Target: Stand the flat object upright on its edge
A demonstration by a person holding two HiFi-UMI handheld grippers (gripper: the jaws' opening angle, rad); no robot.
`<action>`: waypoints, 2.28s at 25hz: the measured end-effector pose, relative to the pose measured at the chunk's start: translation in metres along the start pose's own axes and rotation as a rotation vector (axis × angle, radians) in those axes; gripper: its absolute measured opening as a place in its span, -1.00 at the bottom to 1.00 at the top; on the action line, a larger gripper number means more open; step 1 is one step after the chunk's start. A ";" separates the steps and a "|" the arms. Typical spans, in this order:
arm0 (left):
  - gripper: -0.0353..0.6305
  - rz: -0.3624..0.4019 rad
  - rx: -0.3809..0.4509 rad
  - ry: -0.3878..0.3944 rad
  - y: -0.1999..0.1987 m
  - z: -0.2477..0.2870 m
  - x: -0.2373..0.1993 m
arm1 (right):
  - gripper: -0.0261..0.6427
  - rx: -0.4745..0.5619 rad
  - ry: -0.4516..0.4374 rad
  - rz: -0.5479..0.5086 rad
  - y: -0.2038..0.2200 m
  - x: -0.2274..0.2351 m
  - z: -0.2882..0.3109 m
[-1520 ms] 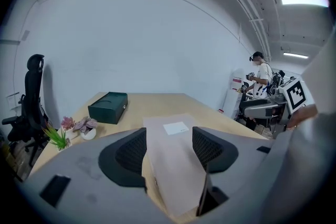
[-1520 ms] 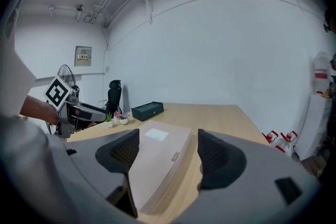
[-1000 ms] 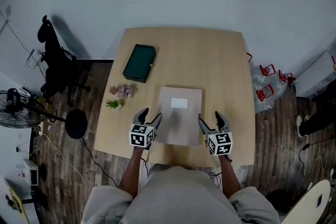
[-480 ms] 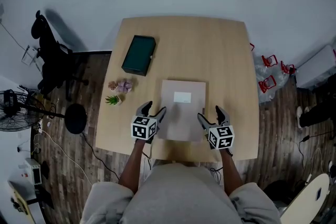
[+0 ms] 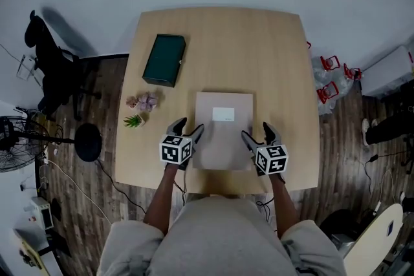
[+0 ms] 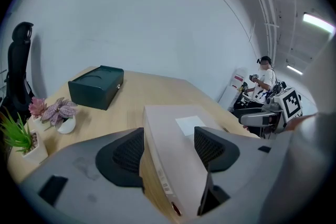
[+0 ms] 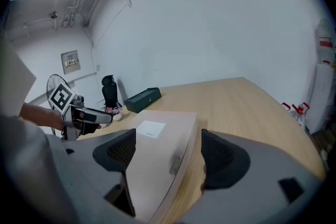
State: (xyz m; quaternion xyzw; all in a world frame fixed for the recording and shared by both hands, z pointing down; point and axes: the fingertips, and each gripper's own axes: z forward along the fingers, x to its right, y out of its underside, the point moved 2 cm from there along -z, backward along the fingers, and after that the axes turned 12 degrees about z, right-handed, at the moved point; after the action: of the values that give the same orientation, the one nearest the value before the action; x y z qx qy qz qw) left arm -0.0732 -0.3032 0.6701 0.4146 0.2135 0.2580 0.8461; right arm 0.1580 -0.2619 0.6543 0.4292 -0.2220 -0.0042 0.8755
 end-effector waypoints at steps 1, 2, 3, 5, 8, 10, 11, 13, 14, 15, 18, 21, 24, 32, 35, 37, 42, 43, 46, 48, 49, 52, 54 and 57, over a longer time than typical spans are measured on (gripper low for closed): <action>-0.06 -0.007 -0.004 0.005 0.001 0.003 -0.002 | 0.21 -0.008 0.001 0.002 0.001 0.001 0.003; -0.06 -0.013 -0.009 0.009 0.002 0.006 -0.003 | 0.21 -0.016 0.001 0.004 0.002 0.002 0.006; -0.06 -0.017 -0.014 0.013 0.003 0.008 -0.004 | 0.21 -0.024 0.000 0.004 0.002 0.003 0.009; -0.06 -0.026 -0.024 0.021 0.004 0.013 -0.007 | 0.21 -0.039 -0.002 0.005 0.003 0.005 0.014; -0.05 -0.035 -0.044 0.034 0.009 0.020 -0.009 | 0.21 -0.065 -0.007 0.016 0.005 0.007 0.022; -0.05 -0.042 -0.058 0.043 0.012 0.025 -0.011 | 0.21 -0.081 -0.007 0.022 0.007 0.009 0.029; -0.05 -0.046 -0.064 0.047 0.013 0.027 -0.012 | 0.21 -0.089 -0.006 0.027 0.007 0.011 0.032; -0.05 -0.059 -0.073 0.053 0.015 0.031 -0.014 | 0.21 -0.104 -0.004 0.044 0.010 0.015 0.038; -0.05 -0.064 -0.076 0.055 0.016 0.033 -0.015 | 0.21 -0.113 -0.004 0.052 0.011 0.017 0.040; -0.05 -0.067 -0.080 0.057 0.017 0.034 -0.015 | 0.21 -0.122 -0.004 0.061 0.013 0.019 0.043; -0.04 -0.076 -0.091 0.068 0.018 0.039 -0.017 | 0.21 -0.147 -0.009 0.081 0.014 0.025 0.051; -0.02 -0.085 -0.099 0.083 0.018 0.042 -0.017 | 0.21 -0.172 -0.024 0.080 0.014 0.025 0.057; -0.01 -0.085 -0.116 0.106 0.017 0.048 -0.017 | 0.21 -0.186 -0.040 0.080 0.012 0.025 0.064; -0.01 -0.108 -0.152 0.155 0.019 0.056 -0.015 | 0.21 -0.243 -0.058 0.117 0.017 0.028 0.075; -0.01 -0.098 -0.166 0.162 0.021 0.058 -0.014 | 0.20 -0.258 -0.056 0.142 0.020 0.031 0.076; -0.01 -0.096 -0.176 0.163 0.023 0.059 -0.014 | 0.20 -0.274 -0.057 0.156 0.023 0.033 0.077; -0.01 -0.128 -0.195 0.167 0.027 0.062 -0.016 | 0.20 -0.306 -0.068 0.222 0.031 0.034 0.079; -0.01 -0.133 -0.200 0.173 0.027 0.063 -0.015 | 0.20 -0.312 -0.068 0.225 0.032 0.034 0.079; -0.01 -0.124 -0.215 0.185 0.026 0.064 -0.014 | 0.20 -0.324 -0.070 0.233 0.032 0.035 0.079; -0.01 -0.117 -0.222 0.193 0.025 0.065 -0.013 | 0.19 -0.334 -0.074 0.237 0.032 0.034 0.079; -0.01 -0.114 -0.225 0.196 0.024 0.066 -0.012 | 0.19 -0.338 -0.076 0.240 0.032 0.034 0.080; -0.01 -0.108 -0.230 0.203 0.024 0.068 -0.011 | 0.18 -0.347 -0.084 0.254 0.033 0.034 0.081; -0.01 -0.114 -0.233 0.209 0.025 0.069 -0.011 | 0.17 -0.349 -0.085 0.256 0.033 0.034 0.081; -0.01 -0.123 -0.233 0.215 0.026 0.070 -0.011 | 0.17 -0.356 -0.091 0.274 0.033 0.033 0.082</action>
State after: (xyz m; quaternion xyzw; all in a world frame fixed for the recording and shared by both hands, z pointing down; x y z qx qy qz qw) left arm -0.0478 -0.3377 0.7321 0.2697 0.2966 0.2716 0.8749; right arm 0.1496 -0.3085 0.7356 0.2333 -0.3133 0.0565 0.9188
